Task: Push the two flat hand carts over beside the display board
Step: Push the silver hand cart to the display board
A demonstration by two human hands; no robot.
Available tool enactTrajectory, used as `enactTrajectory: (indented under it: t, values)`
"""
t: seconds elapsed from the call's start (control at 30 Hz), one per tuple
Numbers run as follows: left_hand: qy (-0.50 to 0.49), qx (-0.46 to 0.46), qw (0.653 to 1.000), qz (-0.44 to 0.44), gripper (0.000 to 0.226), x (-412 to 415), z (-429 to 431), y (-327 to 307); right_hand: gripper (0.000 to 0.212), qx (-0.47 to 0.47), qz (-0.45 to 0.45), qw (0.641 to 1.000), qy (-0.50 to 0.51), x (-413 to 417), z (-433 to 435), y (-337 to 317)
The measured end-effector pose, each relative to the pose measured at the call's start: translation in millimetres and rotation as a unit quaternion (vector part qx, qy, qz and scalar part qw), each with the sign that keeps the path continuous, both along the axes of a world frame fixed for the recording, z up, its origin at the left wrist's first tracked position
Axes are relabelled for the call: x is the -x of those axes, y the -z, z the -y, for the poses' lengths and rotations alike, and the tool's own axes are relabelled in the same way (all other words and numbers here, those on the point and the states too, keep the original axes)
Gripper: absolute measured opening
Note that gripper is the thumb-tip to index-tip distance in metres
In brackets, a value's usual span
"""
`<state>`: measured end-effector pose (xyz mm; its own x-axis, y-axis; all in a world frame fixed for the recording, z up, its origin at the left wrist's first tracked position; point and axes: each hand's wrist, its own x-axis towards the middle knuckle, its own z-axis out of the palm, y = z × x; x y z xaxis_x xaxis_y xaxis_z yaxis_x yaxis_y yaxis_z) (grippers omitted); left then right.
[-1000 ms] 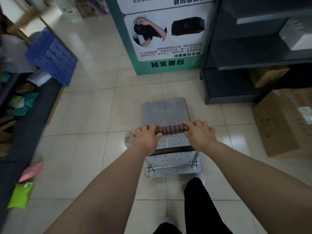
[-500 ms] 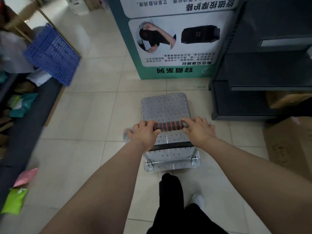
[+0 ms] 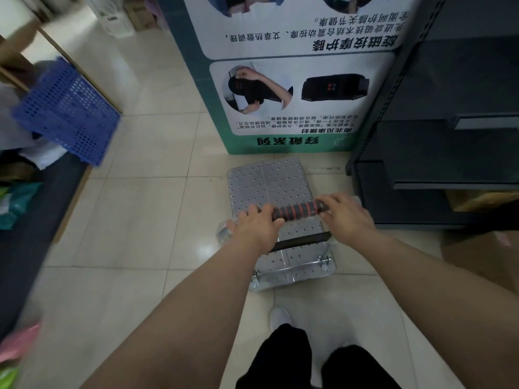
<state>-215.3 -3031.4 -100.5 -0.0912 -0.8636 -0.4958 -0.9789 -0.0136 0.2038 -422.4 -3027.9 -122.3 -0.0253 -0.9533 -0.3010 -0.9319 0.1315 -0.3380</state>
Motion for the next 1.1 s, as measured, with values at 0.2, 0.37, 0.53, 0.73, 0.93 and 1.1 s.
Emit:
enactTrajectory:
  t: [0.2,0.37,0.53,0.73,0.93,1.1]
  values:
    - [-0.016,0.028,0.999,0.002,0.036,11,16,5,0.035,-0.007,0.005,1.0,-0.011,10,23,3]
    - [-0.037,0.007,0.999,0.011,0.038,22,11,8,0.028,-0.003,-0.011,0.999,-0.045,20,22,1]
    - [-0.054,-0.015,0.998,0.005,0.036,24,17,-2,0.024,-0.019,-0.035,0.993,-0.11,27,32,-10]
    - [-0.075,0.0,0.997,0.02,0.046,25,-1,-4,0.032,-0.075,-0.089,0.976,-0.186,26,29,-20]
    - [-0.162,0.053,0.985,0.028,0.057,24,-39,-15,0.074,-0.041,-0.107,0.943,-0.312,11,23,-39]
    - [-0.226,0.041,0.972,0.046,0.056,12,-80,-29,0.066,0.039,-0.104,0.913,-0.392,-19,7,-49]
